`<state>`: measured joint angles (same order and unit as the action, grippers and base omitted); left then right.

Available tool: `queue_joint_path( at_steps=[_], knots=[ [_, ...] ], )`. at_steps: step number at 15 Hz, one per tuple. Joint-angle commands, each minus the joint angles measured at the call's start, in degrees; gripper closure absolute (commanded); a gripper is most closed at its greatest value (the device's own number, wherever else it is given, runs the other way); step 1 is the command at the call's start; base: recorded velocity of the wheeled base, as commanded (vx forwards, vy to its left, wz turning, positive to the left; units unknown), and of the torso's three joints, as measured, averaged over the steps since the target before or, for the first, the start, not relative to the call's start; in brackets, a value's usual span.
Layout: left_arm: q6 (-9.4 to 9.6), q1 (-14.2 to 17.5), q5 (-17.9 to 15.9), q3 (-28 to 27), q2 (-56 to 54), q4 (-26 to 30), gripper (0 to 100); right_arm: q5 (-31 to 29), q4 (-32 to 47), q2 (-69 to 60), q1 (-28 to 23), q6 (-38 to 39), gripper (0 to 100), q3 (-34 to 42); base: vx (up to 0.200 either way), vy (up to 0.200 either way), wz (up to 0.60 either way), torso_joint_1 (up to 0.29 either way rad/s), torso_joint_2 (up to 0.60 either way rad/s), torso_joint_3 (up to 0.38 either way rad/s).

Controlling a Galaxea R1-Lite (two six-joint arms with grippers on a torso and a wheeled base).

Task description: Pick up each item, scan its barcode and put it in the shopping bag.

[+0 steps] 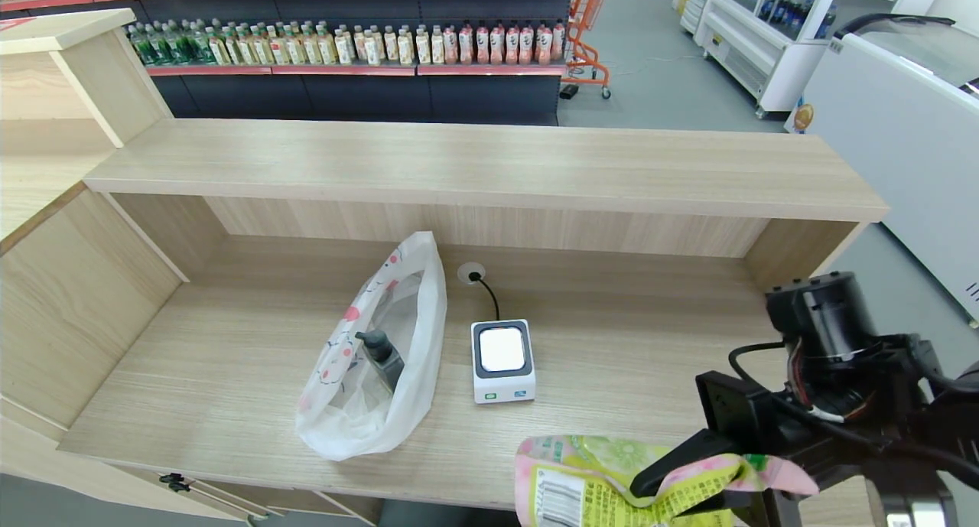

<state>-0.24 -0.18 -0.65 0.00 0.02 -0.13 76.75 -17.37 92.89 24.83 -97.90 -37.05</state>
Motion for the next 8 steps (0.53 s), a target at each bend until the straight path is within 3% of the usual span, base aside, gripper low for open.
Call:
queue_joint_path(
  at_steps=[1,3,5,8],
  knots=[
    [-0.02,0.0,-0.1,0.0,0.0,0.0,0,-0.1,0.2,-8.1,-6.0,7.2,100,-3.0,0.0,0.0,0.0,0.0,0.0,0.0],
    [-0.02,0.0,-0.1,0.0,0.0,0.0,0,-0.1,0.8,-11.7,-12.9,10.2,100,-4.6,0.0,0.0,0.0,0.0,0.0,0.0],
    [-0.02,0.0,0.0,0.0,0.1,0.0,0,-1.9,0.8,-16.2,-19.4,24.2,100,-4.4,0.0,0.0,0.0,0.0,0.0,0.0],
    [-0.02,0.0,-0.1,0.0,0.1,0.0,0,-18.9,0.6,-21.1,-23.3,53.6,100,-3.7,0.0,0.0,0.0,0.0,0.0,0.0]
  ],
)
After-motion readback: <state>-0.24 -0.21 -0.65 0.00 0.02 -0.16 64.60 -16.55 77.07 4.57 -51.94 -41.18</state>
